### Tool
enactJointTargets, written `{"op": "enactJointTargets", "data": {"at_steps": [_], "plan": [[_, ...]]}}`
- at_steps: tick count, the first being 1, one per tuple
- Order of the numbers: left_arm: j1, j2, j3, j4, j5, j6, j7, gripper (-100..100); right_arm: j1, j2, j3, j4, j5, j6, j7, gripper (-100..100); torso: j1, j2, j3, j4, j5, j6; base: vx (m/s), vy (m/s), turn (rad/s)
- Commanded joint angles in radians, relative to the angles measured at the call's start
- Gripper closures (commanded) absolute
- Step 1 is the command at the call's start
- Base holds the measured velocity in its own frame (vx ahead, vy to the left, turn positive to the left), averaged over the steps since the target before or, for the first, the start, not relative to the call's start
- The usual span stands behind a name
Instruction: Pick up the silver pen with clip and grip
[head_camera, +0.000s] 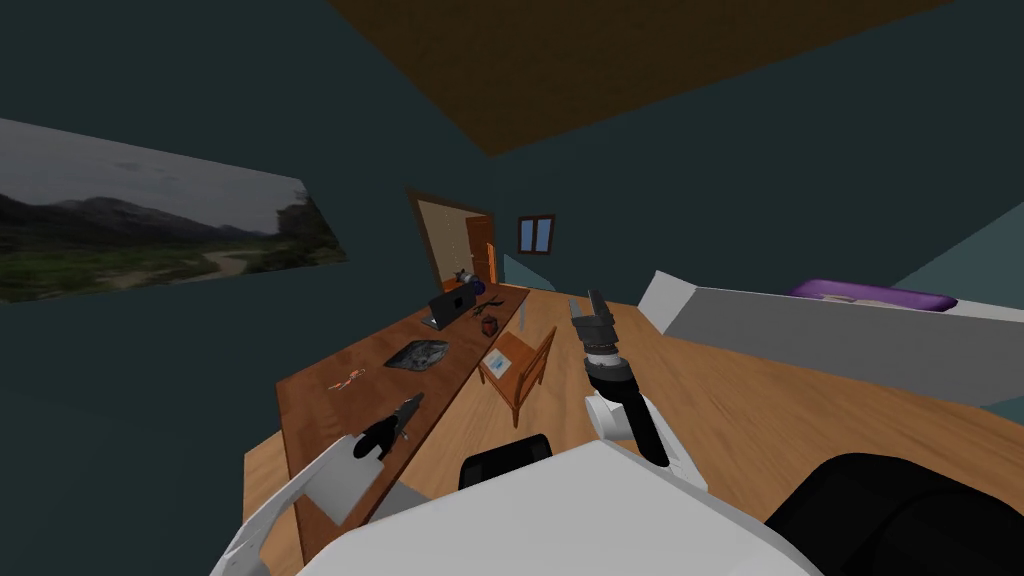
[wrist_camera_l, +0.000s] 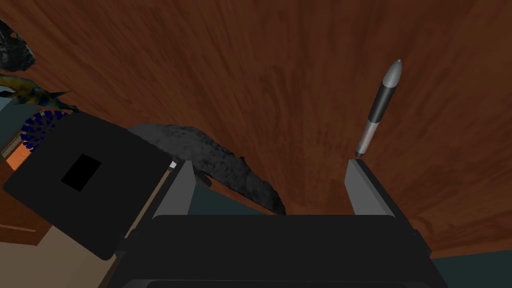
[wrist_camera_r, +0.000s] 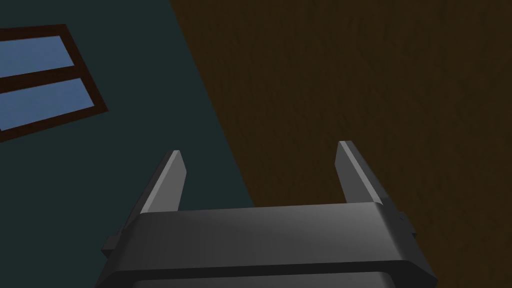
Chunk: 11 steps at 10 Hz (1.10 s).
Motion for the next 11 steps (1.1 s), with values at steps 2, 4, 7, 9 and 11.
{"op": "enactJointTargets", "data": {"at_steps": [2, 4, 7, 9, 11], "plan": [[0.006, 0.025, -0.033, 0.03, 0.014, 0.061, 0.045, -100, 0.0, 0.0, 0.0, 0.0, 0.0, 0.0, 0.0, 0, 0.0, 0.0, 0.0, 0.0, 0.0, -0.001, 0.031, -0.012, -0.108], [0.007, 0.042, -0.052, 0.047, 0.027, 0.092, 0.07, -100, 0.0, 0.0, 0.0, 0.0, 0.0, 0.0, 0.0, 0, 0.0, 0.001, 0.001, 0.0, 0.0, -0.001, 0.024, -0.009, -0.098], [0.009, 0.09, -0.102, 0.092, 0.06, 0.173, 0.135, -100, 0.0, 0.0, 0.0, 0.0, 0.0, 0.0, 0.0, 0, 0.0, 0.0, 0.0, 0.0, 0.0, -0.001, 0.044, -0.01, -0.191], [0.009, 0.117, -0.128, 0.114, 0.077, 0.214, 0.167, -100, 0.0, 0.0, 0.0, 0.0, 0.0, 0.0, 0.0, 0, 0.0, 0.0, 0.0, 0.0, 0.0, -0.001, 0.037, -0.004, -0.142], [0.009, 0.143, -0.15, 0.133, 0.091, 0.25, 0.194, -100, 0.0, 0.0, 0.0, 0.0, 0.0, 0.0, 0.0, 0, 0.0, 0.001, 0.0, 0.0, 0.0, -0.001, 0.027, -0.008, -0.117]]}}
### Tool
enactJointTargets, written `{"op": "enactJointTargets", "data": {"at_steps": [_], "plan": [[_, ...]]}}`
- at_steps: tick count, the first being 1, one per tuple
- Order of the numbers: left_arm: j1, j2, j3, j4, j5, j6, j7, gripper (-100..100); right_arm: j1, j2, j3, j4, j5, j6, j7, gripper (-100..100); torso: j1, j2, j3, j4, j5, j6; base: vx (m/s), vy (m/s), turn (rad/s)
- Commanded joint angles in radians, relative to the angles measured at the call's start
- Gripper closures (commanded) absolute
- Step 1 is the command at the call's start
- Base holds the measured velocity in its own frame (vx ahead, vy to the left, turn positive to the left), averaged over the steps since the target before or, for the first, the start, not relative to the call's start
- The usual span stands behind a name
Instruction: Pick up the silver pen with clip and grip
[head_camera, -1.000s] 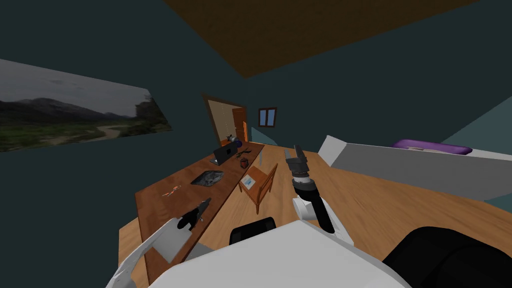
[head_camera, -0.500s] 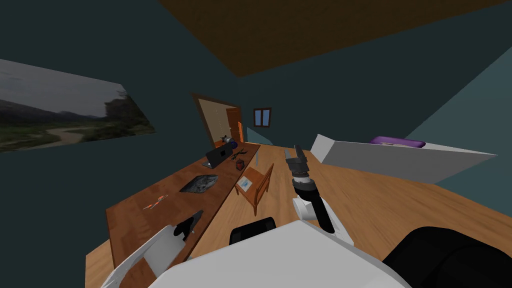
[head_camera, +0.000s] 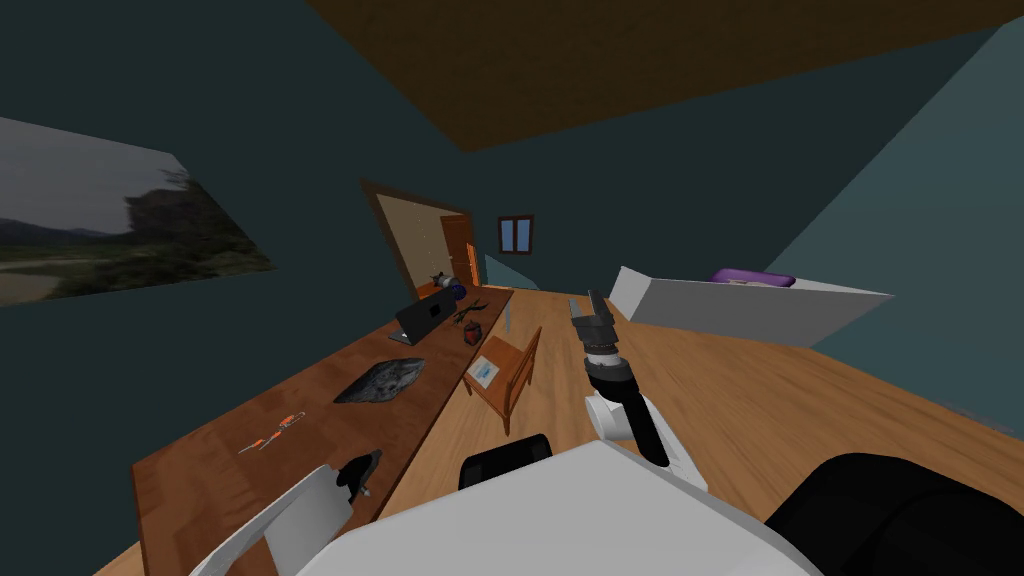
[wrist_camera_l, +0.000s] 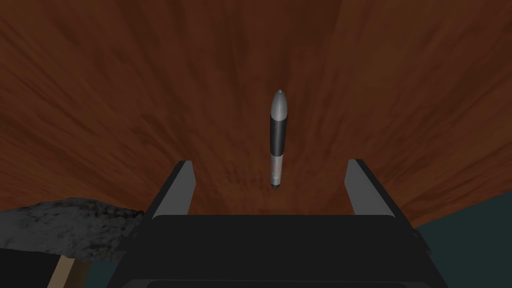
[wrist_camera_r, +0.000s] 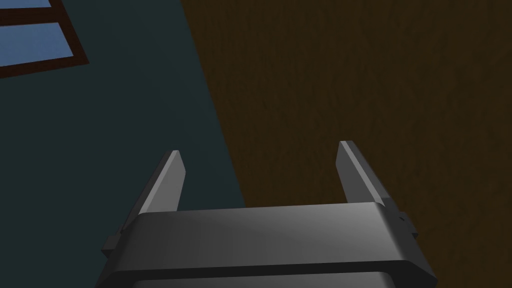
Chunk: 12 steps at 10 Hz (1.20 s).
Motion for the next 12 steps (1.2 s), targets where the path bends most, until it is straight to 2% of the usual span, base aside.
{"op": "enactJointTargets", "data": {"at_steps": [1, 2, 3, 7, 8, 9, 12], "plan": [[0.0, 0.0, 0.0, 0.0, 0.0, 0.0, 0.0, -100, 0.0, 0.0, 0.0, 0.0, 0.0, 0.0, 0.0, 0, 0.0, 0.0, 0.0, 0.0, 0.0, 0.0, 0.008, 0.0, -0.009], [-0.001, 0.001, -0.001, 0.0, 0.001, 0.005, 0.002, 0, 0.0, 0.0, 0.0, 0.0, 0.0, 0.0, 0.0, 0, 0.0, 0.001, 0.0, 0.0, 0.0, 0.0, 0.0, 0.0, 0.0], [-0.003, -0.019, 0.006, 0.038, -0.006, -0.018, -0.008, -100, 0.0, 0.0, 0.0, 0.0, 0.0, 0.0, 0.0, 0, 0.0, 0.001, 0.001, 0.0, 0.0, 0.0, 0.005, 0.006, -0.035], [-0.009, -0.058, 0.02, 0.112, -0.021, -0.062, -0.028, -100, 0.0, 0.0, 0.0, 0.0, 0.0, 0.0, 0.0, 0, 0.001, 0.001, 0.001, 0.0, 0.0, 0.0, 0.006, 0.013, -0.026], [-0.009, -0.051, 0.017, 0.099, -0.017, -0.053, -0.024, -100, 0.0, 0.0, 0.0, 0.0, 0.0, 0.0, 0.0, 0, 0.001, 0.001, 0.001, 0.0, 0.0, 0.0, 0.004, 0.006, -0.006], [-0.009, -0.052, 0.018, 0.101, -0.018, -0.055, -0.026, 100, 0.0, 0.0, 0.0, 0.0, 0.0, 0.0, 0.0, 0, 0.001, 0.001, 0.001, 0.0, 0.0, 0.0, 0.0, 0.0, 0.0], [-0.009, -0.052, 0.018, 0.102, -0.018, -0.054, -0.026, 100, 0.0, 0.0, 0.0, 0.0, 0.0, 0.0, 0.0, 0, 0.0, 0.001, 0.001, 0.001, 0.001, 0.0, -0.001, 0.001, 0.004]]}}
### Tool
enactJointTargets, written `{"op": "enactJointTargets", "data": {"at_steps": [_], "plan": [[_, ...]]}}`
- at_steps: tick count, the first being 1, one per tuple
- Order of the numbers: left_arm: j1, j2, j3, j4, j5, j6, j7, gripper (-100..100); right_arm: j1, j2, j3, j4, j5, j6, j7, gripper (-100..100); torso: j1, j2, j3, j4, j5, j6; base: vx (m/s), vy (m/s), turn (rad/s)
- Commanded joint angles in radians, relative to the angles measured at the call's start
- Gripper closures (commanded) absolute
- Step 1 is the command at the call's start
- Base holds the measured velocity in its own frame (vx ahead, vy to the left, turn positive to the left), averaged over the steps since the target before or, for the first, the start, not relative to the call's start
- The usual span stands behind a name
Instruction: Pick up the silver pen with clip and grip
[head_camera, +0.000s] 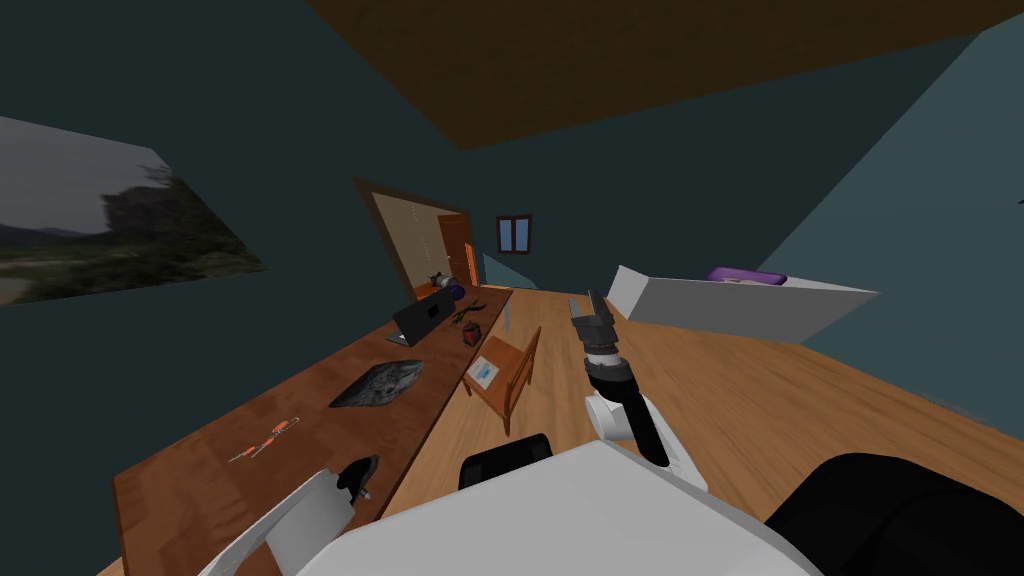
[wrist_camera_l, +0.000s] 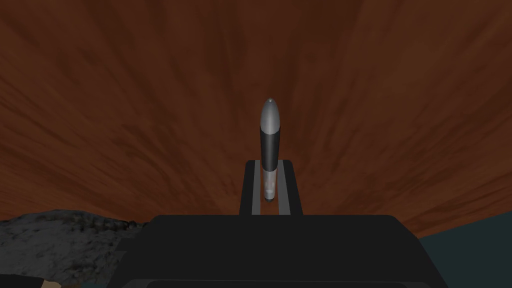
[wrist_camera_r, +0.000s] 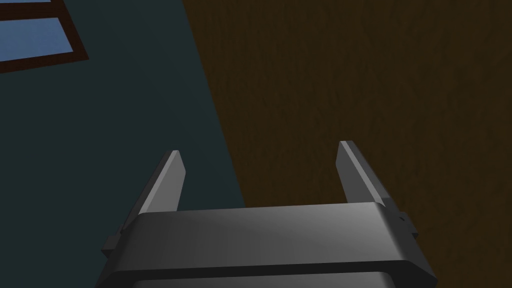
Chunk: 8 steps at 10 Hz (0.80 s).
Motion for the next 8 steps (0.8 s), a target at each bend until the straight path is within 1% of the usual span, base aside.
{"op": "enactJointTargets", "data": {"at_steps": [1, 2, 3, 6, 7, 8], "plan": [[0.0, 0.0, 0.0, 0.0, 0.0, 0.0, 0.0, 100, 0.0, 0.0, 0.0, 0.0, 0.0, 0.0, 0.0, 0, 0.0, 0.0, 0.0, 0.0, 0.0, 0.0, 0.0, 0.0, 0.0], [0.0, 0.0, 0.0, 0.0, 0.0, 0.0, 0.0, 0, 0.0, 0.0, 0.0, 0.0, 0.0, 0.0, 0.0, 0, 0.0, 0.0, 0.0, 0.0, 0.0, 0.0, 0.0, 0.0, 0.0], [0.003, 0.02, -0.007, -0.039, 0.006, 0.021, 0.011, 100, 0.0, 0.0, 0.0, 0.0, 0.0, 0.0, 0.0, 0, 0.0, 0.0, 0.0, 0.0, 0.0, 0.0, -0.005, -0.01, 0.034], [0.008, 0.053, -0.018, -0.101, 0.019, 0.058, 0.027, 100, 0.0, 0.0, 0.0, 0.0, 0.0, 0.0, 0.0, 0, -0.001, 0.001, 0.001, 0.0, 0.0, 0.0, -0.009, -0.016, 0.029], [0.01, 0.047, -0.015, -0.089, 0.015, 0.048, 0.023, 100, 0.0, 0.0, 0.0, 0.0, 0.0, 0.0, 0.0, 0, -0.001, 0.001, 0.001, 0.0, 0.0, 0.0, -0.003, -0.006, 0.003], [0.011, 0.048, -0.016, -0.093, 0.015, 0.051, 0.025, 0, 0.0, 0.0, 0.0, 0.0, 0.0, 0.0, 0.0, 0, -0.001, 0.001, 0.0, 0.0, 0.0, 0.0, 0.0, 0.0, 0.0]]}}
